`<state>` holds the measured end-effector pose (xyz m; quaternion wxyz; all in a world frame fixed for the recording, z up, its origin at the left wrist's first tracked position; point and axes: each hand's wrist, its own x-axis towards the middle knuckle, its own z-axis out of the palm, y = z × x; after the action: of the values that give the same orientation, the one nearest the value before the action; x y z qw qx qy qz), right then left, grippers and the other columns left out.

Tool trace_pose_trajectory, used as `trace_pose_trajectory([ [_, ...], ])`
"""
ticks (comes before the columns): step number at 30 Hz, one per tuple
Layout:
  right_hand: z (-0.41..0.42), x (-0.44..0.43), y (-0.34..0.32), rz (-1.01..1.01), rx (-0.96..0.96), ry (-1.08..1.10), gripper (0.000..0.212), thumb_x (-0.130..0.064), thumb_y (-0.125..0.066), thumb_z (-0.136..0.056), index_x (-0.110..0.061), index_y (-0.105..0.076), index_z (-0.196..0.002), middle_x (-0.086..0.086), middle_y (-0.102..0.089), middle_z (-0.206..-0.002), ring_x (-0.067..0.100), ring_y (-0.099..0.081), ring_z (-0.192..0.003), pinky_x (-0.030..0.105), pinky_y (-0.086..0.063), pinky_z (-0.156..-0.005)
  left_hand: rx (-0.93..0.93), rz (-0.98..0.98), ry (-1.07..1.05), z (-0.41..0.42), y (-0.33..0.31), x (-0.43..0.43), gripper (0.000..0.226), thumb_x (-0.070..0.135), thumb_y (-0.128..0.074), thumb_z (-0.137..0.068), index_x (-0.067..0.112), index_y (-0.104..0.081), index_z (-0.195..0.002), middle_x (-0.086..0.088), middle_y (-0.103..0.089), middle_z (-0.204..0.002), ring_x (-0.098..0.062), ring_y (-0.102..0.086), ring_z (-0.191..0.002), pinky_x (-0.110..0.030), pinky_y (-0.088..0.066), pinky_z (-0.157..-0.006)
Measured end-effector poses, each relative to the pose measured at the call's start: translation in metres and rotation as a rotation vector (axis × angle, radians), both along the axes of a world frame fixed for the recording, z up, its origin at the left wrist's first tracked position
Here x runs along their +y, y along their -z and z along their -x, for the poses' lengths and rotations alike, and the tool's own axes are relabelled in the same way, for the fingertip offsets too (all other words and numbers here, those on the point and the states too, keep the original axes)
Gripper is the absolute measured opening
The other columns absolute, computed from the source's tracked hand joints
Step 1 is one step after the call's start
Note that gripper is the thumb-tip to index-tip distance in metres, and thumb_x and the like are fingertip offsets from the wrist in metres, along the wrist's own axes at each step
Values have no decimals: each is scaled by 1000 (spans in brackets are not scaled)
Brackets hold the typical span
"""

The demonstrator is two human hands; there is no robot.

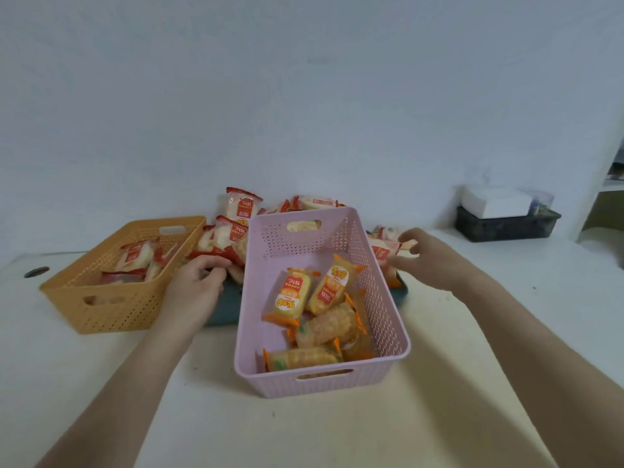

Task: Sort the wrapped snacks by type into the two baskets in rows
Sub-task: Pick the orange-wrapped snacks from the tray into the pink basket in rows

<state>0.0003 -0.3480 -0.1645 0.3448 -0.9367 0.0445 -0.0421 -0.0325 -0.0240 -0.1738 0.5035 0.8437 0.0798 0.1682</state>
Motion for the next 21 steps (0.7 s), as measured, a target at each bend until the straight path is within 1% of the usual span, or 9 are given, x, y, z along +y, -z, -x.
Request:
trace_pose_trajectory([
  [3, -18, 4, 9, 304, 127, -125, 91, -57, -68, -77, -30, -20, -150, 12, -35, -150, 33, -32, -136, 40, -27, -109, 63, -155, 7, -23, 7, 4, 17, 13, -52, -93, 26, -63, -97, 6, -64, -90, -17, -58, -85, -34, -45, -70],
  [5, -34, 5, 16, 376, 140, -145, 99, -61, -66, -76, -30, -11, -152, 12, -28, -154, 35, -24, -141, 43, -18, -115, 76, -234, 19, -36, 15, 5, 13, 16, -55, -94, 25, -61, -102, 6, -64, -97, -20, -60, -97, -38, -47, -81],
  [6, -41, 6, 17, 348, 140, -135, 99, -62, -65, -76, -30, -10, -152, 12, -29, -154, 35, -26, -140, 44, -19, -116, 68, -259, 23, -40, 17, 5, 14, 19, -56, -94, 24, -61, -106, 3, -65, -102, -22, -61, -101, -40, -48, -84],
  [9, -63, 8, 24, 79, 92, -61, 86, -49, -69, -81, -26, -21, -149, 10, -47, -143, 31, -49, -126, 44, -39, -106, 50, -337, 20, -49, 18, 5, 35, 29, -54, -97, 26, -47, -131, -6, -66, -117, -31, -62, -105, -42, -48, -86],
  [12, -73, 13, 29, 47, -23, 22, 71, -36, -75, -78, -19, -39, -137, 9, -58, -127, 27, -55, -114, 36, -47, -93, 60, -383, -16, -58, 14, 0, 53, 40, -51, -97, 24, -31, -144, -13, -63, -126, -35, -63, -105, -42, -46, -84],
  [14, -78, 17, 29, 41, -98, 106, 63, -34, -76, -76, -18, -47, -130, 8, -62, -121, 27, -56, -111, 33, -46, -87, 72, -342, -86, -66, 10, -1, 60, 47, -53, -94, 23, -32, -145, -14, -60, -131, -36, -61, -110, -41, -45, -86],
  [16, -81, 18, 30, 26, -167, 152, 58, -30, -76, -75, -18, -52, -127, 8, -64, -120, 28, -58, -109, 35, -46, -88, 77, -369, -152, -74, 4, -1, 52, 47, -57, -92, 24, -46, -137, -8, -62, -128, -32, -61, -109, -37, -45, -85],
  [18, -83, 19, 28, -10, -235, 176, 56, -21, -74, -76, -19, -53, -128, 7, -64, -120, 27, -59, -109, 37, -48, -90, 49, -362, -185, -83, -3, 3, 27, 42, -62, -91, 27, -60, -113, -2, -67, -111, -25, -63, -94, -37, -51, -85],
  [21, -80, 17, 18, -133, -414, 225, 52, -5, -66, -78, -21, -53, -126, 7, -64, -115, 27, -61, -103, 42, -51, -89, -3, -374, -204, -89, -11, 11, 10, 41, -65, -87, 31, -63, -89, 4, -71, -93, -19, -66, -81, -42, -57, -76],
])
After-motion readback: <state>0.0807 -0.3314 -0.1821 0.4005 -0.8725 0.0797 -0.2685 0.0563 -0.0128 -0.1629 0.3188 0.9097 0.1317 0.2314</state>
